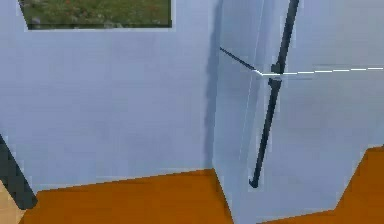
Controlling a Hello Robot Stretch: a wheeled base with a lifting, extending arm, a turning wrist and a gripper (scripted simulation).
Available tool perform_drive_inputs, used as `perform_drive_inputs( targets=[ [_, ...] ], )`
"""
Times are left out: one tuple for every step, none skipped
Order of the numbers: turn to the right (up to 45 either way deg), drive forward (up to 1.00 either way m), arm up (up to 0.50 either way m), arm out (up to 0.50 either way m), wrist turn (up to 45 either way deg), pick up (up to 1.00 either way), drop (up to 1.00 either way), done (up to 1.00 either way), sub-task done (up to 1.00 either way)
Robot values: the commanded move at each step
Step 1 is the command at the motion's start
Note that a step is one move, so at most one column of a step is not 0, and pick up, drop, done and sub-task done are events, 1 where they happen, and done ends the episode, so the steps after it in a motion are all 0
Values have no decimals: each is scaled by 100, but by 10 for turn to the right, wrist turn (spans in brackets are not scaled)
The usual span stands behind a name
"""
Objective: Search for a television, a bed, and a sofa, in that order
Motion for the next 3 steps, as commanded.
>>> perform_drive_inputs(
  targets=[
    [0,30,0,0,0,0,0,0,0],
    [-450,0,0,0,0,0,0,0,0],
    [-210,0,0,0,0,0,0,0,0]
  ],
)
